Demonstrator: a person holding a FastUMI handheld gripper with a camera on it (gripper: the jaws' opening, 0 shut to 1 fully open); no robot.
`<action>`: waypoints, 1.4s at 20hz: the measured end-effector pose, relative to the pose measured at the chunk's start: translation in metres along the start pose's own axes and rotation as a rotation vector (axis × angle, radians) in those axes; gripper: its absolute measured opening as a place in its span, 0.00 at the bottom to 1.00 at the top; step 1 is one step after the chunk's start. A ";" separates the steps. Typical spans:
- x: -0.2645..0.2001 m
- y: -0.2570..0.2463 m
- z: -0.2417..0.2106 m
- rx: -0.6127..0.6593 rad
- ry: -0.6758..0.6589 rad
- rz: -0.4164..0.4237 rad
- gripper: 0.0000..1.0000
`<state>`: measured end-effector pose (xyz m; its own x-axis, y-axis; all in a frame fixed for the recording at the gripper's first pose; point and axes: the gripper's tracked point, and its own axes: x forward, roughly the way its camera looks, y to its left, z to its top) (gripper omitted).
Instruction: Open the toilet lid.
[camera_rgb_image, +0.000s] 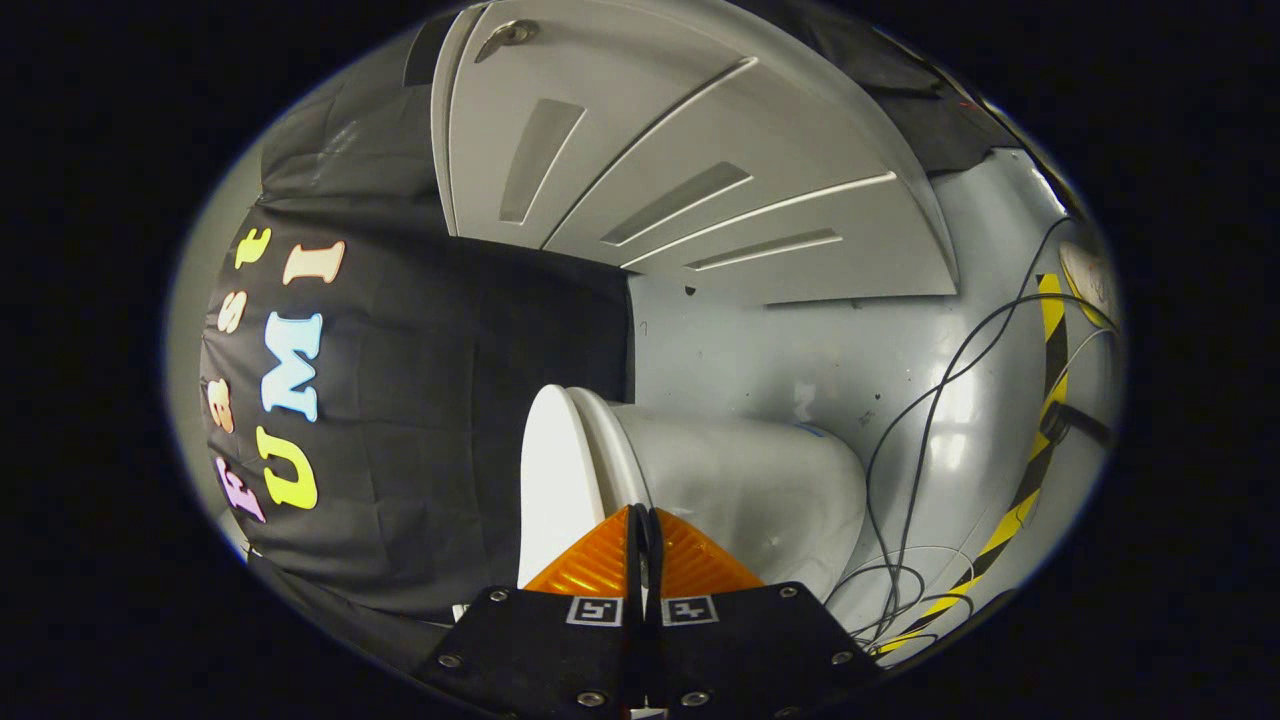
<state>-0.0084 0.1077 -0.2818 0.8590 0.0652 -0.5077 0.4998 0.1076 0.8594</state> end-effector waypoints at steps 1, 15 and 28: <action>-0.002 0.000 -0.002 -0.014 0.014 -0.006 0.00; -0.027 0.059 0.004 -0.206 -0.021 -0.006 0.00; -0.071 0.138 -0.005 -0.399 -0.089 0.073 0.00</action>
<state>-0.0010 0.1224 -0.1274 0.9056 0.0032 -0.4241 0.3700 0.4827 0.7938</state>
